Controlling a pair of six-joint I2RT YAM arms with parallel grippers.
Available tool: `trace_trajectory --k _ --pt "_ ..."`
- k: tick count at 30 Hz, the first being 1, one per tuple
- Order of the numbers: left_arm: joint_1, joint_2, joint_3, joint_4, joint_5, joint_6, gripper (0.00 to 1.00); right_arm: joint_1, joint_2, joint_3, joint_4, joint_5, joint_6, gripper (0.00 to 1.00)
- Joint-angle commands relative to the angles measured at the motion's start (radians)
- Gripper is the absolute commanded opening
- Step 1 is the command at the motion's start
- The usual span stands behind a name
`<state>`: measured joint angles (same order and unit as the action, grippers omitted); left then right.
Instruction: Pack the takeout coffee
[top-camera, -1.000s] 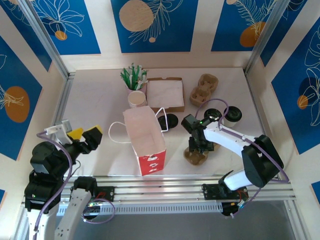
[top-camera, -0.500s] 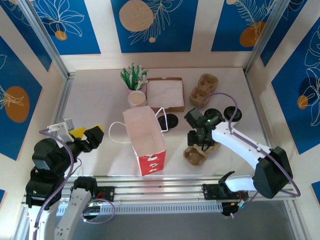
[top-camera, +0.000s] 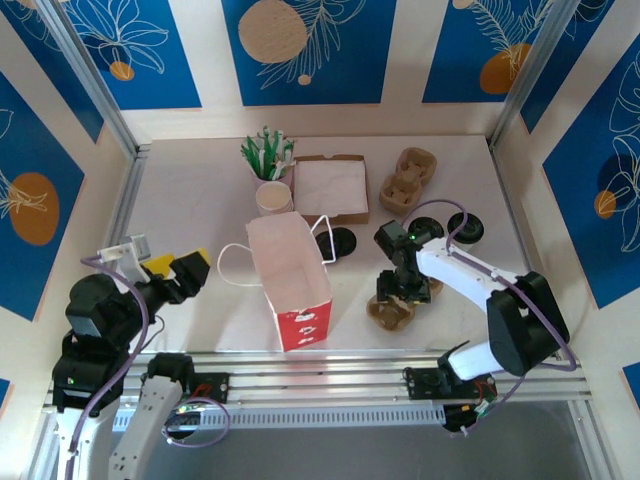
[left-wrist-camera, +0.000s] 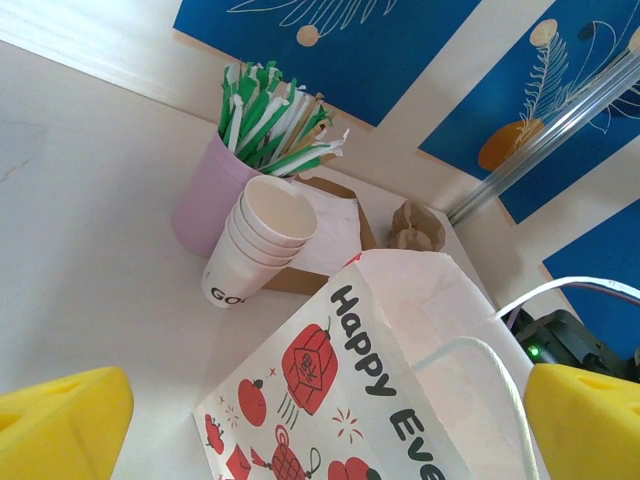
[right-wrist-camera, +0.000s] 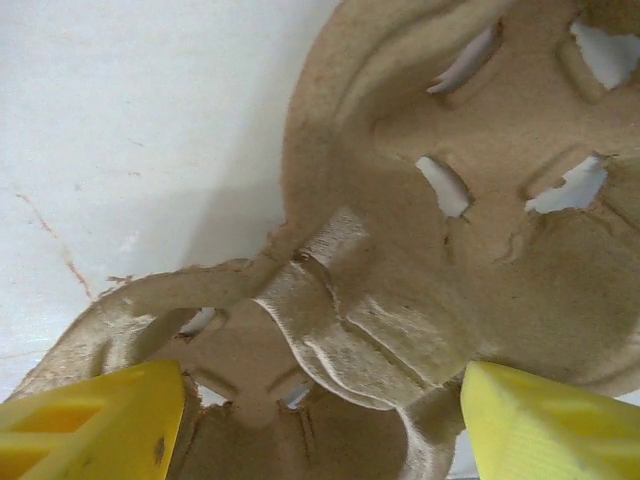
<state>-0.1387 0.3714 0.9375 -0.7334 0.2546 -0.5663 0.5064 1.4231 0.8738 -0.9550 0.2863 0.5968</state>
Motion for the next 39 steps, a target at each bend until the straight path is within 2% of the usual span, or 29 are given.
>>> trace_trajectory --k 1,8,15,18,21,23,28,39 --pt "-0.010 -0.009 0.005 0.010 0.021 0.007 1.00 0.024 -0.019 -0.011 0.011 -0.025 -0.011 0.72" --pt "-0.010 0.008 0.005 0.034 0.024 0.005 1.00 0.189 0.021 0.025 -0.008 -0.003 0.041 0.72" --pt "-0.010 0.023 0.013 0.043 0.030 0.001 1.00 0.274 -0.016 0.114 -0.008 -0.023 0.135 0.71" --pt "-0.010 0.027 0.020 0.040 0.030 0.003 1.00 0.268 -0.046 0.146 -0.038 0.005 0.117 0.71" --pt "-0.010 0.026 0.023 0.040 0.034 0.002 1.00 0.216 -0.077 0.120 -0.060 0.059 0.061 0.70" --pt "-0.010 0.023 0.021 0.040 0.035 0.002 1.00 0.161 -0.094 0.087 -0.064 0.039 0.032 0.70" --pt "-0.010 0.024 0.014 0.049 0.037 0.000 1.00 0.103 -0.153 -0.010 -0.013 0.029 0.025 0.71" --pt "-0.010 0.021 0.011 0.051 0.041 -0.009 1.00 0.111 -0.070 -0.067 0.106 0.009 -0.023 0.74"
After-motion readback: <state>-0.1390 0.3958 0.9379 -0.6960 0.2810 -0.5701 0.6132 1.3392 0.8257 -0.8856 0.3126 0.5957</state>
